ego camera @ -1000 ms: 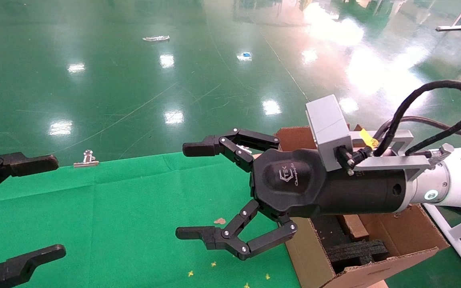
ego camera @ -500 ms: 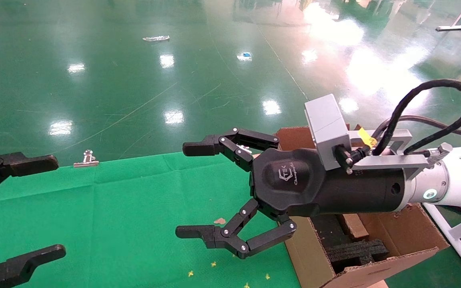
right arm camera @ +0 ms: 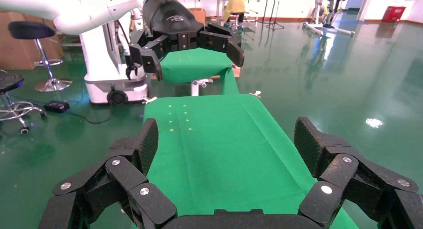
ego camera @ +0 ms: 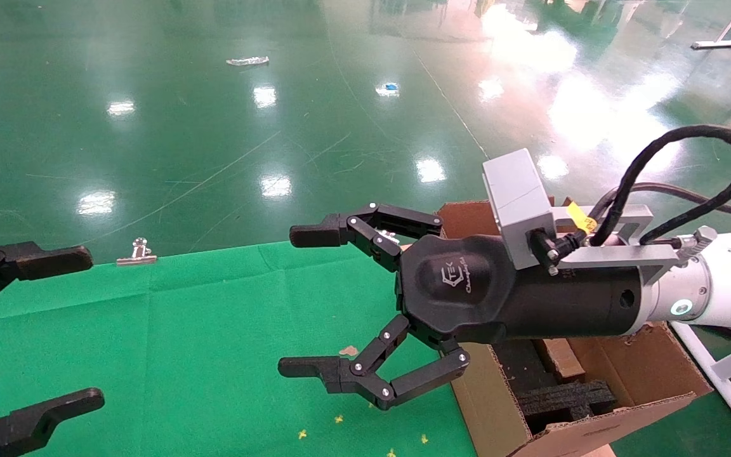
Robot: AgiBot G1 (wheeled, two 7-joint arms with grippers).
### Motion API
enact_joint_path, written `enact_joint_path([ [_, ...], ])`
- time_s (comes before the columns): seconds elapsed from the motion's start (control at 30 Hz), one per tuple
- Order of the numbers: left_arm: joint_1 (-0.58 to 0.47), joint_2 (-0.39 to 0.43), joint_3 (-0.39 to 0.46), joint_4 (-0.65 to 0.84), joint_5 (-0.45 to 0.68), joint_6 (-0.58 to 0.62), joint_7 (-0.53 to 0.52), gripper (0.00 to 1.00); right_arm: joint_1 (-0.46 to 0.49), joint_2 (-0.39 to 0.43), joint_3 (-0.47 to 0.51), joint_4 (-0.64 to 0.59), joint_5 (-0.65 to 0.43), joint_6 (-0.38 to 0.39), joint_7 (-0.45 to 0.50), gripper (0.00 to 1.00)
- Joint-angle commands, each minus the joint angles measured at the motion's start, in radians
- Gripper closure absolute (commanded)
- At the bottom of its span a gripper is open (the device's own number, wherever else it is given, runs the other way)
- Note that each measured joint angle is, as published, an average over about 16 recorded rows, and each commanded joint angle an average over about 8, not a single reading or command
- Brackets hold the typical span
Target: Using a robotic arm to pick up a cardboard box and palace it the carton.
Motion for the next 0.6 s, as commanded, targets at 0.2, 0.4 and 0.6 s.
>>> enact_joint_path([
  [0.2, 0.0, 0.0, 0.0, 0.0, 0.0, 0.0, 0.0, 0.0, 0.0, 0.0, 0.0, 0.0, 0.0, 0.0, 0.0, 0.0],
  [0.4, 0.0, 0.0, 0.0, 0.0, 0.0, 0.0, 0.0, 0.0, 0.001, 0.0, -0.001, -0.001, 0.0, 0.0, 0.0, 0.0],
  [0.6, 0.0, 0.0, 0.0, 0.0, 0.0, 0.0, 0.0, 0.0, 0.001, 0.0, -0.001, -0.001, -0.001, 0.0, 0.0, 0.0],
])
